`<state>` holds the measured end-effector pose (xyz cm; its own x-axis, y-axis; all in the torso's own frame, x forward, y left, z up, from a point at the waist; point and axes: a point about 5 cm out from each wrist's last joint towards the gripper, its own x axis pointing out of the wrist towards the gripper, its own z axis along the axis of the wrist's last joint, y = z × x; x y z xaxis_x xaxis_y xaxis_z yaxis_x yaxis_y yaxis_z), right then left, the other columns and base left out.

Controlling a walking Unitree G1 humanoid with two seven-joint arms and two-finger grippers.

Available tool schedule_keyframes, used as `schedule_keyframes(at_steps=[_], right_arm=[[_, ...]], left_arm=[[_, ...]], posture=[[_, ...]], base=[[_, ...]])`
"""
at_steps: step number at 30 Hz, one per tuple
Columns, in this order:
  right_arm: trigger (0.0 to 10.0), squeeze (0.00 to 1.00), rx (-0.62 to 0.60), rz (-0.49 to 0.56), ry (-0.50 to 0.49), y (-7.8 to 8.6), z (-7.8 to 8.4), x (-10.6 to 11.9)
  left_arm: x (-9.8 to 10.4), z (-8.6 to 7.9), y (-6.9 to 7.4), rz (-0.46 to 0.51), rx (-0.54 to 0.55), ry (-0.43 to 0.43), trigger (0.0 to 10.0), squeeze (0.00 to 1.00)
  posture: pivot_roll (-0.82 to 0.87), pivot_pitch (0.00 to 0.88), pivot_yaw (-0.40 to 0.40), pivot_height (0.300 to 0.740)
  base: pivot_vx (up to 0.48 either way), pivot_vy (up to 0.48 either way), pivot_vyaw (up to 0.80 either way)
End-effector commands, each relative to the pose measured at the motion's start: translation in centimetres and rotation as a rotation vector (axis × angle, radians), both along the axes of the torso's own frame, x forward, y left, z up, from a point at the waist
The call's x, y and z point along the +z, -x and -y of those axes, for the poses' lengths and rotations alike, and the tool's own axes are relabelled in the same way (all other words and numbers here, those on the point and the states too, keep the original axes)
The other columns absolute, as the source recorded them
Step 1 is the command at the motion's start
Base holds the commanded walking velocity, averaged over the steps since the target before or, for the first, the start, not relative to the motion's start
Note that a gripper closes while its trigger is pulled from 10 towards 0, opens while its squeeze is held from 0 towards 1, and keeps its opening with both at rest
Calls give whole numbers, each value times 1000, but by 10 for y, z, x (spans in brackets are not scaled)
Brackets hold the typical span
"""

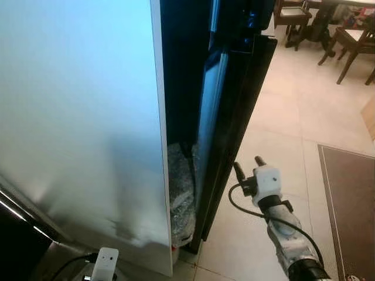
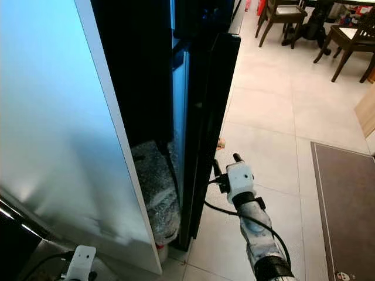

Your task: Restocking fridge

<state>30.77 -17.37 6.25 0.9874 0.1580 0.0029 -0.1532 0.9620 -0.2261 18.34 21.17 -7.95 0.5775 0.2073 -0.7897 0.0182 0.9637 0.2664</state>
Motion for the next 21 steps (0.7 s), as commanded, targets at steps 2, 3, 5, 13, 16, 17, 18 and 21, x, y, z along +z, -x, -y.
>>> schedule_keyframes(at_steps=[2, 3, 5, 13, 16, 17, 18, 21], right_arm=[[10000, 0, -16, 0, -13, -3, 2, 2], [10000, 0, -7, 1, -12, -5, -1, 2], [10000, 0, -2, 1, -11, -6, -2, 3], [10000, 0, 14, -1, -12, -13, -5, 6], [10000, 0, 16, -4, -8, -15, -4, 7], [10000, 0, 16, -5, -7, -16, -4, 8], [10000, 0, 14, -7, -6, -17, -4, 8], [10000, 0, 2, -8, 1, -19, -1, 9]], left_arm=[[-1, -3, 3, -8, 10, -9, 10000, 0], [-2, -5, 5, -14, 12, -10, 10000, 0], [-2, -5, 6, -17, 14, -10, 10000, 0], [-4, -10, 11, -33, 22, -15, 10000, 0], [-4, -10, 13, -39, 24, -14, 10000, 0], [-5, -10, 13, -40, 24, -14, 10000, 0], [-5, -10, 14, -41, 25, -13, 10000, 0], [-5, -10, 15, -45, 25, -12, 10000, 0]], posture=[[-138, 25, -20, 740], [-135, 25, -22, 740], [-135, 25, -22, 740], [-132, 25, -23, 740], [-130, 21, -23, 740], [-130, 21, -23, 740], [-130, 21, -23, 740], [-130, 20, -22, 740]], base=[[0, 0, 0], [0, 0, 0], [0, 0, 0], [0, 0, 0], [0, 0, 0], [0, 0, 0], [0, 0, 0], [0, 0, 0]])
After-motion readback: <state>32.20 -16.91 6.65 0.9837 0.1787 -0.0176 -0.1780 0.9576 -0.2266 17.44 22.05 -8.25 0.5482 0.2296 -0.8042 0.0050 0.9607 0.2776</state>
